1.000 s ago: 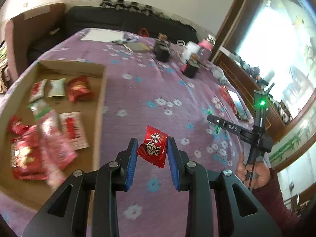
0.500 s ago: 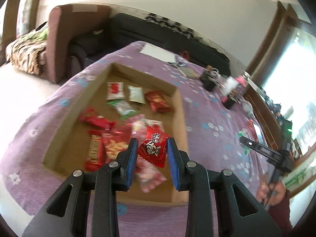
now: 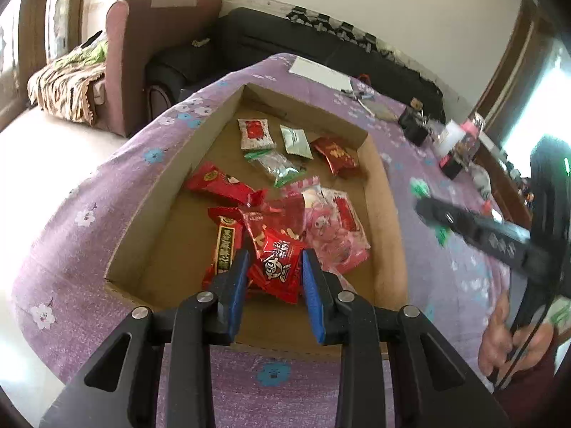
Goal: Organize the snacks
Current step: 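Carry both candies to the cardboard tray and open both tools to drop them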
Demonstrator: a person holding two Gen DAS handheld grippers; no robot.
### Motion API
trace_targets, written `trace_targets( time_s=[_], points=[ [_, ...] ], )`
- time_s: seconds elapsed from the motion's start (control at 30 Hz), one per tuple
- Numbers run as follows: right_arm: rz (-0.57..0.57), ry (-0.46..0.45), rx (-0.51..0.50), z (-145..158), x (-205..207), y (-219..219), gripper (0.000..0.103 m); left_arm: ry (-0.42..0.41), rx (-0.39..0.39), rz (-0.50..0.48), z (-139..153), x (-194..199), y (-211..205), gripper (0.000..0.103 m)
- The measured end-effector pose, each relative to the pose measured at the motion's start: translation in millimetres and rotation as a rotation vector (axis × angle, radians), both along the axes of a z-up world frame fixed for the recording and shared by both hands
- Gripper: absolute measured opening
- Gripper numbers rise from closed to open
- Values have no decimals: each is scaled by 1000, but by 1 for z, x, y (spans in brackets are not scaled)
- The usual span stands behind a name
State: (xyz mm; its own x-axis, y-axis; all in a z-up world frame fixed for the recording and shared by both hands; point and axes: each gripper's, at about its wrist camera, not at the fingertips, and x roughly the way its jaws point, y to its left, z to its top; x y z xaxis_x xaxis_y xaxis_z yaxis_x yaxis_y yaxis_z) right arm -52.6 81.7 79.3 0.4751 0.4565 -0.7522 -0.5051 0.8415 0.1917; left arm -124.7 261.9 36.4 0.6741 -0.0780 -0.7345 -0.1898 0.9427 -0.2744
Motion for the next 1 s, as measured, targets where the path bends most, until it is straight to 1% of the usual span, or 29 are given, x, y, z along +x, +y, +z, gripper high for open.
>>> trace_targets(
  time_s=[0.13, 0.23, 0.33, 0.4, 0.47, 0.53, 0.57, 0.6, 0.63, 0.67, 0.73, 0.8, 0.87, 0.93, 1.0],
  points=[
    [18, -4, -45, -6, 15, 32, 19, 25, -8, -27, -6, 2, -3, 28],
    [22, -8, -88, -15, 28, 53, 20, 42, 25, -41, -7, 1, -5, 28],
    [16, 3, -127, -25, 43, 67, 20, 49, 39, -58, -6, 0, -7, 28],
    [7, 9, -147, -30, 53, 72, 20, 47, 30, -64, -6, 0, -6, 28],
    [-4, 17, -159, -35, 62, 76, 20, 46, 4, -67, -5, 1, -3, 30],
    [-17, 11, -166, -37, 68, 77, 21, 38, -24, -66, -4, 0, 1, 44],
    [-23, 5, -165, -37, 69, 76, 21, 34, -31, -63, -3, 0, 2, 49],
    [-27, 0, -161, -35, 70, 75, 21, 29, -38, -59, -1, -1, 3, 62],
    [-28, -4, -153, -32, 69, 73, 22, 24, -50, -50, 0, -1, 5, 71],
    [-32, -11, -149, -29, 69, 72, 24, 17, -61, -47, 1, -2, 7, 72],
    [-40, -37, -138, -21, 64, 67, 37, 9, -79, -40, 2, -2, 9, 72],
    [-48, -67, -121, -9, 57, 61, 42, 12, -78, -32, 2, -2, 9, 72],
    [-53, -88, -107, 0, 48, 54, 44, 13, -75, -29, 2, -2, 8, 72],
    [-65, -106, -94, 8, 37, 46, 55, 16, -66, -24, 4, -2, 5, 72],
    [-79, -120, -67, 14, 23, 34, 58, 9, -51, -20, 7, -4, 3, 72]
  ],
)
